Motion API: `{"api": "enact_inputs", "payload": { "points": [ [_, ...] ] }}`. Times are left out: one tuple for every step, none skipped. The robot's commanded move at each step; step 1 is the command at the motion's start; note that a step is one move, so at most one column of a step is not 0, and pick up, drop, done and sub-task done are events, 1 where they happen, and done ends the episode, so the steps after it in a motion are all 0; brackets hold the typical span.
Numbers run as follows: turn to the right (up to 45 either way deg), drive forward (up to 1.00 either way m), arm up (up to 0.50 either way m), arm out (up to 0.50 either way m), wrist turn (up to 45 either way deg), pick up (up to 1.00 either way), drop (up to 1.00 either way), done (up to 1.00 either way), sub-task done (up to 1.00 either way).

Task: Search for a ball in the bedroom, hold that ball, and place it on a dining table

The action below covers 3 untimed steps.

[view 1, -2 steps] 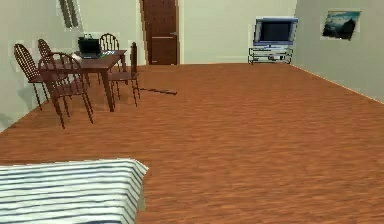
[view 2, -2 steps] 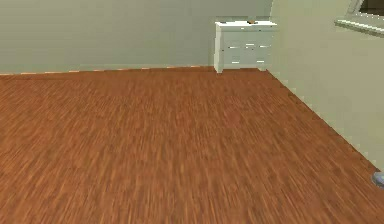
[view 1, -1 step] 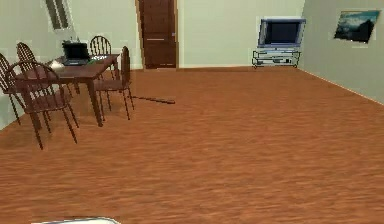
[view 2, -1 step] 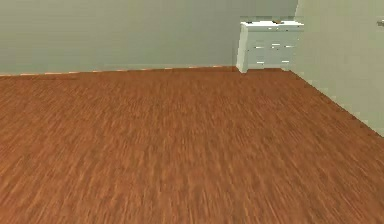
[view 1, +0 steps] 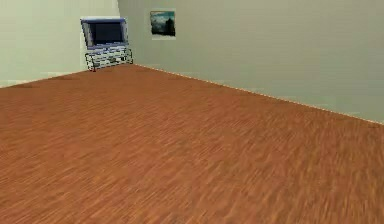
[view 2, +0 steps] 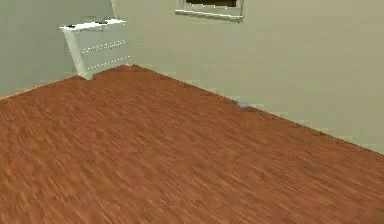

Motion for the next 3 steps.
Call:
{"api": "enact_inputs", "payload": {
  "points": [
    [45.0,0.0,0.0,0.0,0.0,0.0,0.0,0.0,0.0],
    [45.0,0.0,0.0,0.0,0.0,0.0,0.0,0.0,0.0],
    [24.0,0.0,0.0,0.0,0.0,0.0,0.0,0.0,0.0]
  ]
}}
